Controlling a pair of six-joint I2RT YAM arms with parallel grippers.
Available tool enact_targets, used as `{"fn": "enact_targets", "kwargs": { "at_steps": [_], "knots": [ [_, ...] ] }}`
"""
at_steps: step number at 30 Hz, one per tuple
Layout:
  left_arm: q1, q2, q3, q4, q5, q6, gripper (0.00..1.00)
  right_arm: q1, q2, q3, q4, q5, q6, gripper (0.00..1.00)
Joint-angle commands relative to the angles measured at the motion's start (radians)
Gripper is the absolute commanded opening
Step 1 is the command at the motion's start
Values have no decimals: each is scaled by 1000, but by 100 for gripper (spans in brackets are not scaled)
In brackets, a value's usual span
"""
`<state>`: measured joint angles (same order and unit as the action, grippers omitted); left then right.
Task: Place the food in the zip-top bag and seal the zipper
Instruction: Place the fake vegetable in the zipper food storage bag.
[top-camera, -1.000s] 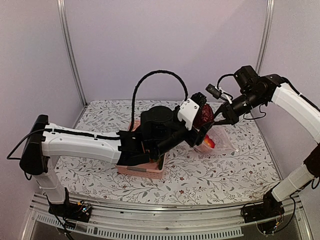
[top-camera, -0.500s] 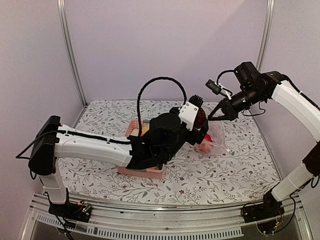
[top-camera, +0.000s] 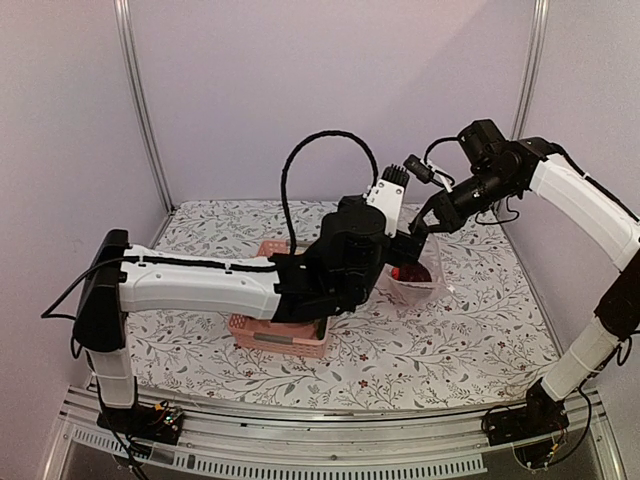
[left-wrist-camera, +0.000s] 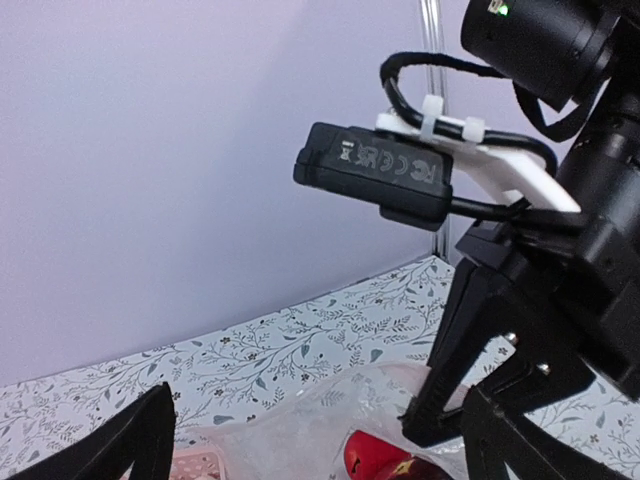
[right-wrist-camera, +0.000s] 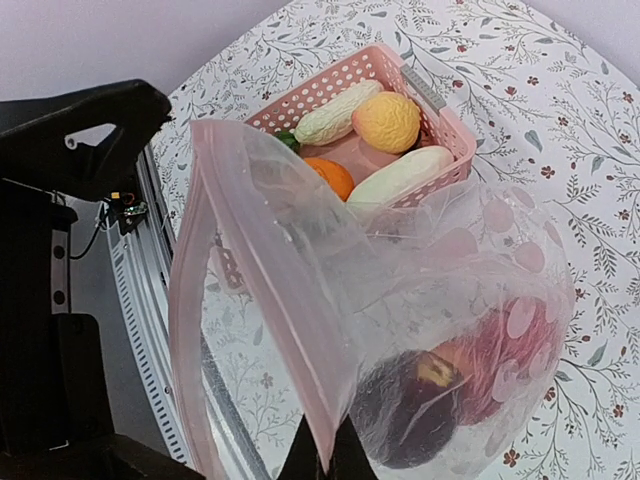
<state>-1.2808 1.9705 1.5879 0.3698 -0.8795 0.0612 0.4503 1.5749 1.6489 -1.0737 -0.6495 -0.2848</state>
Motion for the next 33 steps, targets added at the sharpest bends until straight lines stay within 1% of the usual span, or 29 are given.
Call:
{"fn": "enact_targets", "kwargs": {
  "at_steps": [1, 3, 5, 6, 8, 10, 13, 16, 21, 24, 28, 30, 32, 33],
  "knots": [
    [-34, -100, -19, -27, 21, -50, 100, -5, 33, 50, 17, 25, 17, 0],
    [-53, -155, -80, 1, 116, 25, 100, -5, 52, 68, 10, 32, 11, 0],
    [-65, -225, -156, -56, 299, 122, 95, -5, 61, 72, 5, 45, -6, 0],
    [-66, -262, -191, -110, 390, 157, 91, -5, 62, 67, 5, 48, -16, 0],
    [-65, -322, -227, -240, 538, 174, 87, -5, 53, 47, 7, 45, -35, 0],
    [-60, -348, -213, -379, 620, 173, 83, -5, 39, 21, 8, 39, -53, 0],
    [-60, -327, -138, -596, 687, 199, 79, -2, 11, -15, -3, 16, -88, 0],
    [-61, -259, -58, -715, 690, 228, 74, 6, -16, -48, -12, -8, -102, 0],
    [-58, -161, 22, -745, 645, 279, 73, 29, -49, -76, -30, -25, -105, 0],
    [-55, -94, 90, -796, 631, 306, 71, 31, -63, -84, -46, -22, -110, 0],
    [-54, 21, 223, -876, 517, 371, 67, 31, -73, -98, -71, -32, -123, 0],
    [-62, 99, 309, -949, 429, 417, 61, 32, -78, -97, -76, -49, -124, 0],
    [-64, 179, 407, -1020, 366, 436, 49, 32, -83, -97, -76, -50, -123, 0],
    [-64, 203, 450, -1045, 358, 442, 43, 33, -84, -97, -76, -45, -123, 0]
  ]
}}
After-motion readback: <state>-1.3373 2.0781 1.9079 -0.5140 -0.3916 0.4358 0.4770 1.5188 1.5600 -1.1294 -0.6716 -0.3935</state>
